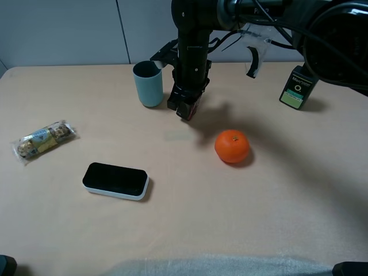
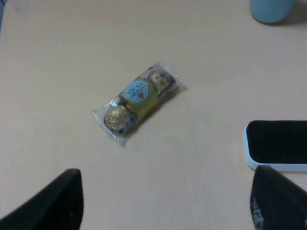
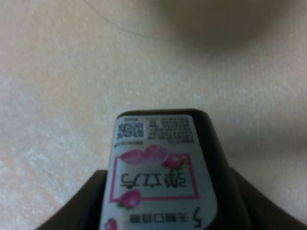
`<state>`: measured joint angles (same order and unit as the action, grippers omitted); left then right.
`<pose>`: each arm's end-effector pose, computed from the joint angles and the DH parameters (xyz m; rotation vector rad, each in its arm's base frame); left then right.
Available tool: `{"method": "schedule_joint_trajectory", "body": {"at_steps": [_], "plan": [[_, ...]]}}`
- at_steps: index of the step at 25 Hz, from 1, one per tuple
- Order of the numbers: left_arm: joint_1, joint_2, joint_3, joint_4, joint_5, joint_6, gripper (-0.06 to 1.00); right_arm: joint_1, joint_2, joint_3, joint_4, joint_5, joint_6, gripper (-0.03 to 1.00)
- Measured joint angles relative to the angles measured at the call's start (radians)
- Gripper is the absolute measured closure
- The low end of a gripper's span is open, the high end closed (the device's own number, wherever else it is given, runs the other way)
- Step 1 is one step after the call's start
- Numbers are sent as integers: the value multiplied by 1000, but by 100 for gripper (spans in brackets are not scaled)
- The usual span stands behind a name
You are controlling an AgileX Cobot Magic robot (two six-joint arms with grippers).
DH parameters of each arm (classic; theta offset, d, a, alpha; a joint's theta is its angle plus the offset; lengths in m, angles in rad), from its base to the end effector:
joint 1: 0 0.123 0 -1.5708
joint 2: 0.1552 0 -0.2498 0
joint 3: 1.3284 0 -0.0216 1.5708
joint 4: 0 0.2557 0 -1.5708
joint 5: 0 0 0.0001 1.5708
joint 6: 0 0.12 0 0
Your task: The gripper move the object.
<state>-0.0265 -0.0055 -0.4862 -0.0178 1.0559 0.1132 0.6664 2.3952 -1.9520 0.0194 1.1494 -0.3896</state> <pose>0.0617 -0.0035 0.2631 0.1436 2.0428 0.0327 0.3621 0.2875 0.0736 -1.5414 2.6654 0.0413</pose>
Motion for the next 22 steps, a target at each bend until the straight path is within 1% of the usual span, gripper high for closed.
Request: {"method": "schedule_joint_trajectory", "body": {"at_steps": [8,14,22], "plan": [[0,0,0,0,0,0,23,0,0,0,5,0,0,60],[0,0,0,0,0,0,23,0,0,0,5,4,8,53],[0,0,0,0,0,0,23,0,0,0,6,4,10,51]]}}
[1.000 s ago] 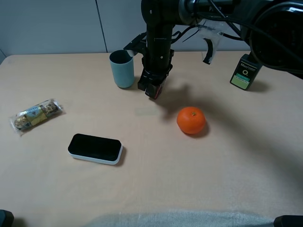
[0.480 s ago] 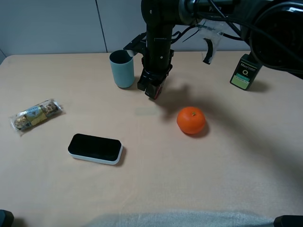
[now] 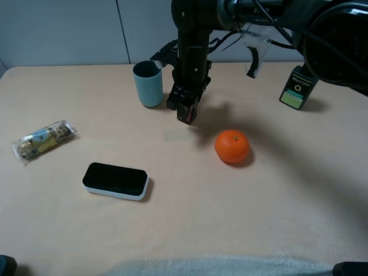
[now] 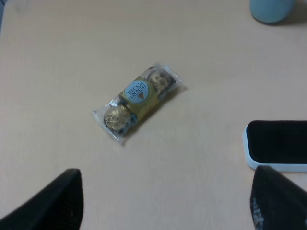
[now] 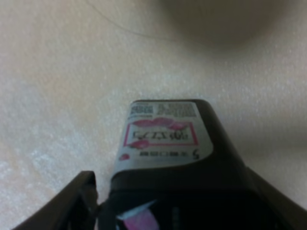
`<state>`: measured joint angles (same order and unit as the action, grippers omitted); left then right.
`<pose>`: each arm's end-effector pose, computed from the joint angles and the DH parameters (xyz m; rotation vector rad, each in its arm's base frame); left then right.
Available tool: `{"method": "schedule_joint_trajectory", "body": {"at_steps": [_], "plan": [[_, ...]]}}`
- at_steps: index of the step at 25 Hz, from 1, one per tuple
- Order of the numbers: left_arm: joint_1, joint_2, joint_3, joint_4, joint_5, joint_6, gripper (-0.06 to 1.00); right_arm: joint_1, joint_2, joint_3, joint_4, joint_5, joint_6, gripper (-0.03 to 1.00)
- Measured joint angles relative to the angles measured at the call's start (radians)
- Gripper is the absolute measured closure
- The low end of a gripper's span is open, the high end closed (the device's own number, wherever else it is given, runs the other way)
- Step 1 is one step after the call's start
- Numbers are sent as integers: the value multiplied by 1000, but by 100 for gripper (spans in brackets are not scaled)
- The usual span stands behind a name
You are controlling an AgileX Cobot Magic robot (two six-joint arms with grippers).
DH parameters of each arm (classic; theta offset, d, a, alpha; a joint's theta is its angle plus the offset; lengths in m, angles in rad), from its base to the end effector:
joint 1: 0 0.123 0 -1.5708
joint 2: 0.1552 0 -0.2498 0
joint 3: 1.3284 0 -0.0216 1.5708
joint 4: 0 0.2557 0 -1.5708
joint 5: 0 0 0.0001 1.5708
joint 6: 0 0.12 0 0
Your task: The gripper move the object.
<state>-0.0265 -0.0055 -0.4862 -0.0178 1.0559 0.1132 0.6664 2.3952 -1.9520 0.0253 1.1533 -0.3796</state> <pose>0.0617 -0.0035 0.2631 0.1436 2.0428 0.0327 0.3614 0.2877 0.0736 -1.5275 2.6788 0.0493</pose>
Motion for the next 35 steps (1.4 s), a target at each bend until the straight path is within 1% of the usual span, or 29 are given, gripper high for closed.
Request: {"method": "schedule_joint_trajectory", "body": {"at_steps": [2,6,9,17,22,25,29,35], "plan": [[0,0,0,0,0,0,23,0,0,0,-2,-1,1,49],[0,0,0,0,0,0,23,0,0,0,-9,-4,21,37],[0,0,0,0,0,0,23,0,0,0,-18,-5,44,34],[0,0,0,0,0,0,23,-1,-45,-1,-19,-15,69,33],[0,0,0,0,0,0,23,-19,-96,-4,-19,1,126,33],[0,0,0,0,0,0,23,-33,-133,-4,-25,25,141,33],[0,0,0,0,0,0,23,-61,-189,-4,-25,59,199,33],[0,0,0,0,0,0,23,-116,-283,38,-65,62,323,33]]}}
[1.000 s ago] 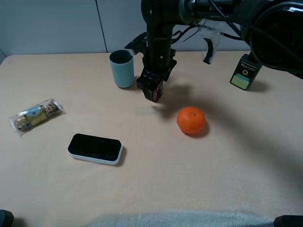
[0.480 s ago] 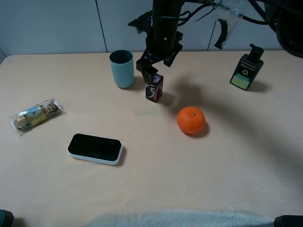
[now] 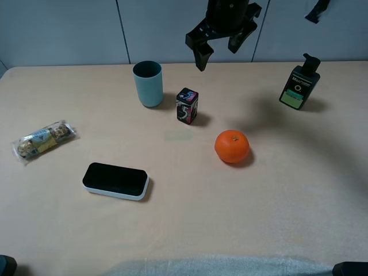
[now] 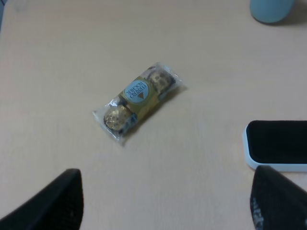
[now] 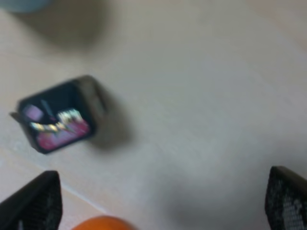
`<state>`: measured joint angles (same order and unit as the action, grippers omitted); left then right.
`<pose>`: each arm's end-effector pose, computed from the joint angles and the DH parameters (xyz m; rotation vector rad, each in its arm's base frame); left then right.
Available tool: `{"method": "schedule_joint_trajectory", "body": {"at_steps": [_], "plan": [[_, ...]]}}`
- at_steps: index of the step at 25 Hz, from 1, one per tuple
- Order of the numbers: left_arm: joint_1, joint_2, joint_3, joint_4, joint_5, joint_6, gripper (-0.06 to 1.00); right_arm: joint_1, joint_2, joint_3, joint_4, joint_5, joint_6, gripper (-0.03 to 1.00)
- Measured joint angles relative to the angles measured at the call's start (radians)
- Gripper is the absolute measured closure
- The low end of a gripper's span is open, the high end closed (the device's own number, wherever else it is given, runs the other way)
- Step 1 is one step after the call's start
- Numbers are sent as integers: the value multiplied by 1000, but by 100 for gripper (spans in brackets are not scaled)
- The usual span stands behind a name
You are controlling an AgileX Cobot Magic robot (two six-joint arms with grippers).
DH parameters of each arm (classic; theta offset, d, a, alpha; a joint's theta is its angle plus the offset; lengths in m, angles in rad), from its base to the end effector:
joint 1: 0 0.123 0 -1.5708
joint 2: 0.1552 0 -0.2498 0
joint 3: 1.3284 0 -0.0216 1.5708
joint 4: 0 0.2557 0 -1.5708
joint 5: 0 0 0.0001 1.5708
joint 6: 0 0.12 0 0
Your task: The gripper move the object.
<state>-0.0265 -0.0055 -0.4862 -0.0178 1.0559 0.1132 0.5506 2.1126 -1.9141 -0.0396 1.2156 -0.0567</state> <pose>0.0617 -0.0035 0.2631 0.1436 2.0428 0.0327 0.3822 0.2294 0.1912 -0.8785 2.7590 0.0322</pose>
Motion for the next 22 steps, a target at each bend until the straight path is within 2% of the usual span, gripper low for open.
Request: {"method": "schedule_joint_trajectory", "body": {"at_steps": [9,15,22], "plan": [[0,0,0,0,0,0,23,-134,-163,185,-8,1,27,33],[0,0,0,0,0,0,23,-279,-295,358,-5,-1,27,33],[0,0,0,0,0,0,23,-453,-499,637,2,-108,27,33]]}}
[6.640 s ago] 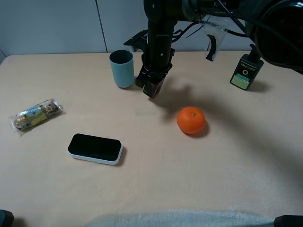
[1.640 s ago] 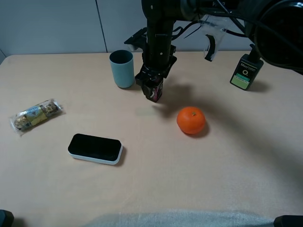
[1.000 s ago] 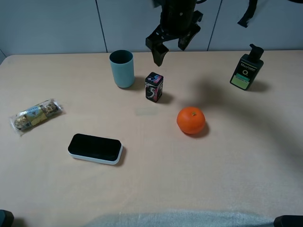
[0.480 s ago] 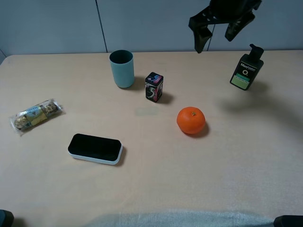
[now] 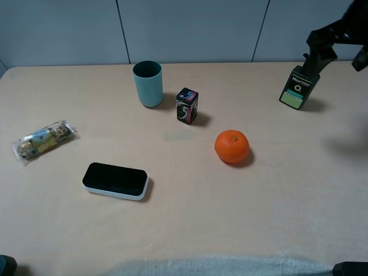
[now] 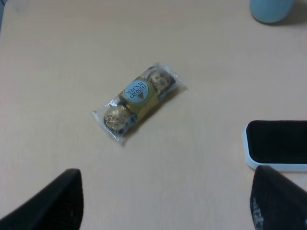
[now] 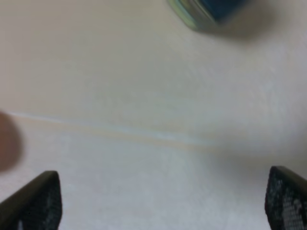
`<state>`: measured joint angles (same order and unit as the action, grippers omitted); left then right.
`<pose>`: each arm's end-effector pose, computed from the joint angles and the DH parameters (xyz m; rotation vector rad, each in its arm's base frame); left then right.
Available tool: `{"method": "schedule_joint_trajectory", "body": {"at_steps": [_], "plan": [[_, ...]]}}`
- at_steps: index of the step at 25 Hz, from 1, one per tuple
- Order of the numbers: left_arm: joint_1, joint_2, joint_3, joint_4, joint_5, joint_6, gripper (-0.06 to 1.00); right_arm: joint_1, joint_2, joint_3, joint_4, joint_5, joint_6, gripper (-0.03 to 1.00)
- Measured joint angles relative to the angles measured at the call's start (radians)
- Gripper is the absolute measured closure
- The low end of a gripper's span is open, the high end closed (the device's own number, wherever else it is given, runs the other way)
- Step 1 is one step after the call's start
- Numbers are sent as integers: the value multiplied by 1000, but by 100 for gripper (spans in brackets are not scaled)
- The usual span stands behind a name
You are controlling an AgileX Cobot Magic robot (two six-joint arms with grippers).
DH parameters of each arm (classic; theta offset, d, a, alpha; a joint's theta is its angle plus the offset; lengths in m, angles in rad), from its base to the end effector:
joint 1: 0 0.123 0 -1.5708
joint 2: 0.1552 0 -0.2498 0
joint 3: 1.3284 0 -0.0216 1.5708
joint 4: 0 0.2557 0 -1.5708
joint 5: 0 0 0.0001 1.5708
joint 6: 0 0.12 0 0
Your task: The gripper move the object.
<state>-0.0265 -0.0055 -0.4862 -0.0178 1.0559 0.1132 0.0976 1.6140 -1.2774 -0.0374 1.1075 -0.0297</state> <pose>0.0617 -0.0035 0.2631 0.1436 2.0428 0.0327 0.3266 0.0279 0.2085 -0.2053 2.9192 -0.0409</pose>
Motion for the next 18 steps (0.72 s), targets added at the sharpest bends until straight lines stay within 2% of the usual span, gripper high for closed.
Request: {"method": "schedule_joint_trajectory", "body": {"at_steps": [3,8,18], "plan": [[0,0,0,0,0,0,23,-63,-89,114,1,-44,-19,33],[0,0,0,0,0,0,23,-142,-238,264,1,-58,-71,33],[0,0,0,0,0,0,23,-196,-591,547,58,-125,-116,33]]}}
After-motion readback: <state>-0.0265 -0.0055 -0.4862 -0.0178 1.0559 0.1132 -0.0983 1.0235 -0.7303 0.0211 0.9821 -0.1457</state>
